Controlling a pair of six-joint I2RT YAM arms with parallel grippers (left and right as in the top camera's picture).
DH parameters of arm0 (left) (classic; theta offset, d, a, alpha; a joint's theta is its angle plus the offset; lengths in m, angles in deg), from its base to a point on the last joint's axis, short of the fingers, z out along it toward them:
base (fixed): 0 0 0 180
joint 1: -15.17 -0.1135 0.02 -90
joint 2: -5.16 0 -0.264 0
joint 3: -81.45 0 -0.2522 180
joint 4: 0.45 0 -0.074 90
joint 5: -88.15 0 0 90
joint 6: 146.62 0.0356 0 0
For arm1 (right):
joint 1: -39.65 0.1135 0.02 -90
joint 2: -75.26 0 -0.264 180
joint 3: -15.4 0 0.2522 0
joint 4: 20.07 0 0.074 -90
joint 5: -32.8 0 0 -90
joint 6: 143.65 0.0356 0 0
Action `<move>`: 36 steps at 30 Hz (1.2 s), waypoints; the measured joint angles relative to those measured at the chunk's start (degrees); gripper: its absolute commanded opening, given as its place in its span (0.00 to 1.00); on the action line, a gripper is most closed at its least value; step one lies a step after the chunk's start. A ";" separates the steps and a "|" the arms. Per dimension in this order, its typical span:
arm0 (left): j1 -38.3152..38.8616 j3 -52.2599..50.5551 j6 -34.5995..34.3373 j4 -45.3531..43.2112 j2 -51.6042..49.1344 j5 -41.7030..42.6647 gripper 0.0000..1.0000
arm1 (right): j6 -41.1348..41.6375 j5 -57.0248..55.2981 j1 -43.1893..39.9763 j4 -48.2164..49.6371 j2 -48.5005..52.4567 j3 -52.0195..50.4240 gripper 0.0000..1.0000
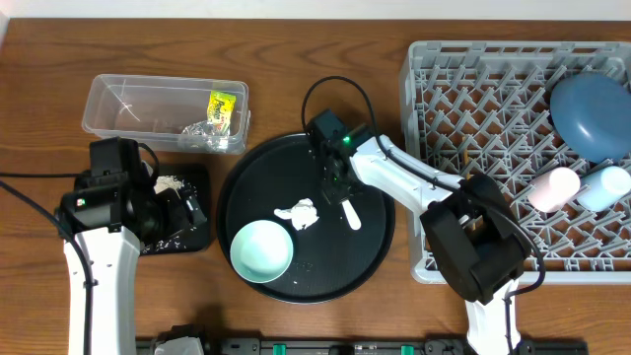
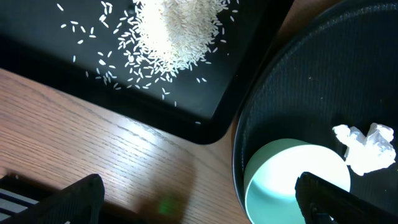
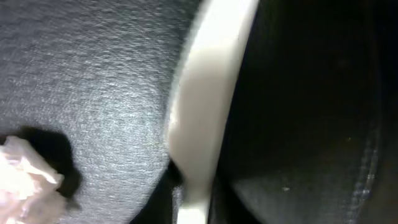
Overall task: Sort waste into correct bins and load items into the dishwasher rack
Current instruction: 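Reach right gripper to tray and grasp white plastic knife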
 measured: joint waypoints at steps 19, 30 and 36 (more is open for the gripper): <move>-0.02 0.00 0.00 0.00 0.00 0.00 0.99 | 0.66 -1.18 -1.42 -12.79 -0.63 10.43 0.01; 0.00 0.00 0.00 -0.02 0.02 0.00 0.99 | -1.62 -0.96 -5.66 -17.07 -6.71 11.80 0.17; 0.00 0.00 0.00 -0.02 0.00 0.00 0.99 | -3.85 0.39 -4.00 -15.26 -6.69 6.69 0.29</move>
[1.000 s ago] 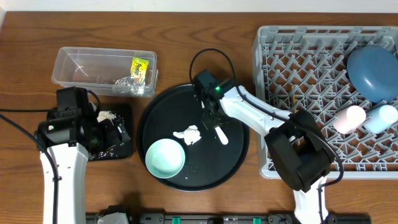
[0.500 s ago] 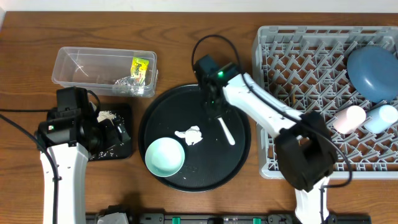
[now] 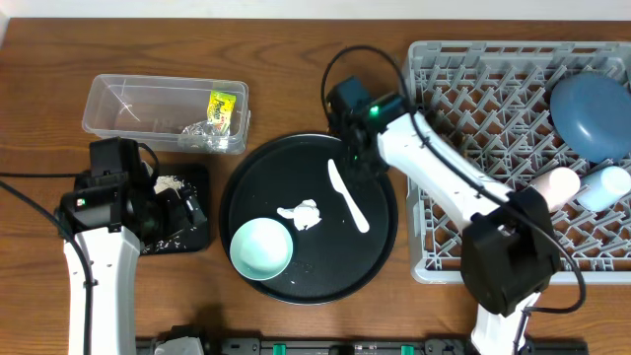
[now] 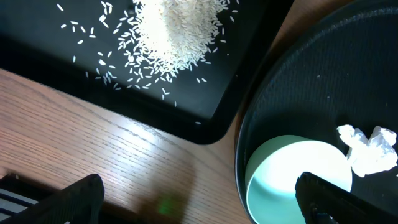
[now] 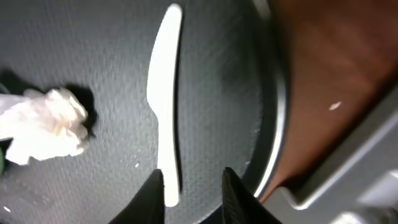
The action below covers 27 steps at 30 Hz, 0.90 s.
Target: Sort waste into correct bins and load items into the dishwasher rack
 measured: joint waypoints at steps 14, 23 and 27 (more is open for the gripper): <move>-0.02 0.00 0.00 0.02 0.02 0.00 0.99 | 5.55 -1.07 4.31 8.52 0.11 -15.67 0.32; -0.02 0.00 0.00 0.00 0.00 0.00 0.99 | 8.09 -0.81 4.33 12.74 -1.42 -19.02 0.21; -0.02 0.00 0.00 0.00 0.02 0.00 0.99 | 8.61 -0.50 4.83 13.27 -1.51 -19.15 0.06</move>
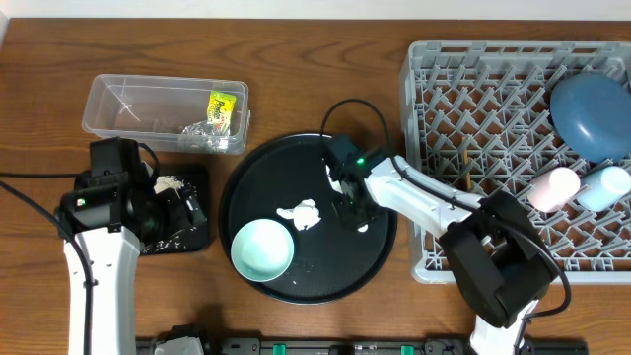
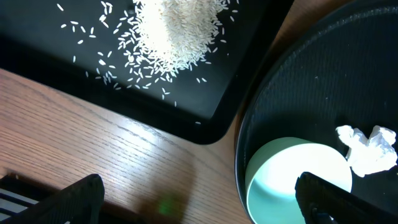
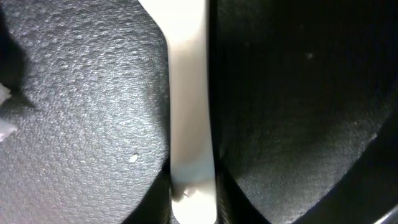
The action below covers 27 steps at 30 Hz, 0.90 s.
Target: Sort waste into correct bins and load items into the dishwasher rack
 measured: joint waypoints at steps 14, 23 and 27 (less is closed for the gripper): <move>0.00 0.00 0.00 0.02 -0.02 0.00 0.99 | 0.76 -0.66 0.17 -5.01 0.35 1.27 0.01; 0.00 0.00 0.00 0.02 -0.02 0.00 0.99 | 0.76 -1.14 0.22 -8.26 0.96 6.78 0.01; 0.00 0.00 0.00 0.00 -0.02 0.00 0.99 | 0.76 -1.44 0.24 -8.39 0.98 8.20 0.01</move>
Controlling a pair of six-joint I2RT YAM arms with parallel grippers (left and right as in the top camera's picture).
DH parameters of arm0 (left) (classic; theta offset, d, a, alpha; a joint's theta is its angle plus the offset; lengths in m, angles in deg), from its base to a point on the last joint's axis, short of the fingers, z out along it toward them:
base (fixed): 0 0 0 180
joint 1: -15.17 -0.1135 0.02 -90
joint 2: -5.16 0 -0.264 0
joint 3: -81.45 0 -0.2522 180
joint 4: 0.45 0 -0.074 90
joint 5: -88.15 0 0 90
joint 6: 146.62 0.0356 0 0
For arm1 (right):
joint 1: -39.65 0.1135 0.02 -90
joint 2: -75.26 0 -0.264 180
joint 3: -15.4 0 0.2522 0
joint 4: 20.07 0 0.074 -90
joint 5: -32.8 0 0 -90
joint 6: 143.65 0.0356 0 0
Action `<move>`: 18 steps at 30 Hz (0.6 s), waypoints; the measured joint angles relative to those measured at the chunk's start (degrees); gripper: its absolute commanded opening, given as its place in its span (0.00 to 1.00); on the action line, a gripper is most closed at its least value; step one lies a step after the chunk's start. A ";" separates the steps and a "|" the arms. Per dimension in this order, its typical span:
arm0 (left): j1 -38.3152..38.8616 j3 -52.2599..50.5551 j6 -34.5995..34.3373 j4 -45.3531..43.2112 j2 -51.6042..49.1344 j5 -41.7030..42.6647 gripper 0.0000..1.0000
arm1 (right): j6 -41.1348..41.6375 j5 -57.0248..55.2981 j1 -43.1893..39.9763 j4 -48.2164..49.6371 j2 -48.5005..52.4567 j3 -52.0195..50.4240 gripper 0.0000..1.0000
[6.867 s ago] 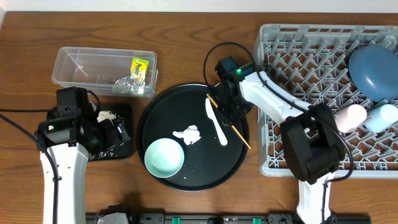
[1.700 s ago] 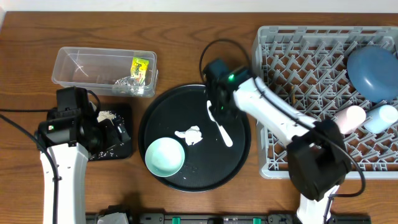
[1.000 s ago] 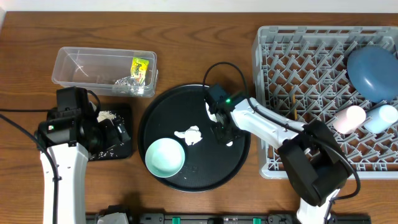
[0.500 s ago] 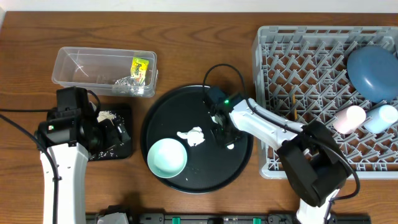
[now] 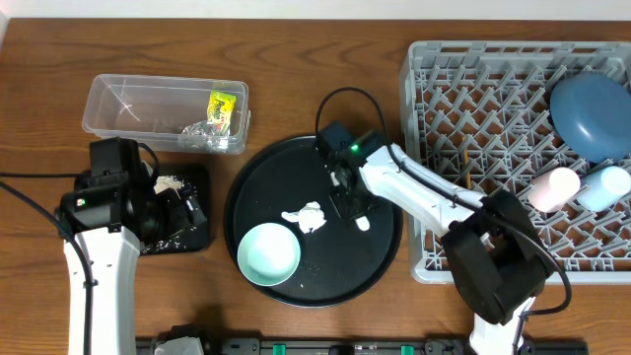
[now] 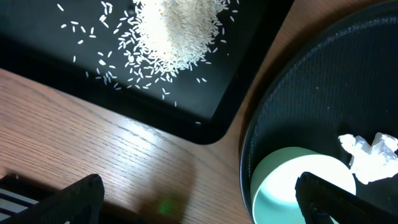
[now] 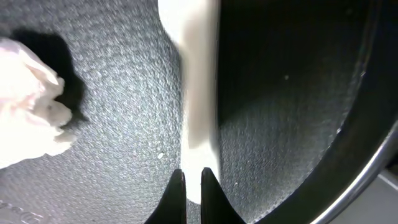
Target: Sort waste into correct bins and load items into the dishwasher rack
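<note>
A white plastic knife [image 7: 199,81] lies on the round black tray [image 5: 325,281]; only its end [image 5: 362,224] shows in the overhead view. My right gripper [image 7: 193,186] is shut on the knife's near end, low over the tray [image 5: 347,205]. A crumpled tissue [image 5: 306,216] lies just left of it, and a teal bowl [image 5: 269,253] stands at the tray's front left. My left gripper [image 6: 199,202] hangs open over the wood between the rice tray and the round tray, holding nothing.
A square black tray [image 6: 37,43] with a rice pile [image 6: 174,31] sits at the left. Behind it is a clear bin [image 5: 148,108] holding wrappers. The grey dishwasher rack [image 5: 473,108] at the right holds a blue bowl [image 5: 590,113] and two cups.
My right gripper's fingers have closed onto the knife's end and the camera sits a little higher. The round tray with bowl and tissue has shifted slightly to the right. The left arm is unchanged.
At first my right gripper was low over the knife on the tray. It then stood open and raised near the tray's back edge, the knife lying free. After that it was down with fingers either side of the knife, and now it is shut on it.
</note>
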 measured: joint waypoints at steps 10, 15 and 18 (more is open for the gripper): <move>0.00 0.00 0.00 -0.09 0.00 0.00 0.99 | -0.44 -1.60 0.00 4.42 0.00 0.31 0.37; 0.00 0.00 0.00 -0.07 0.00 0.00 0.99 | -1.33 -2.80 0.00 9.22 0.00 0.31 0.32; 0.02 0.00 0.00 -0.07 0.00 0.00 0.99 | -1.75 -3.54 0.00 10.84 0.22 0.31 0.32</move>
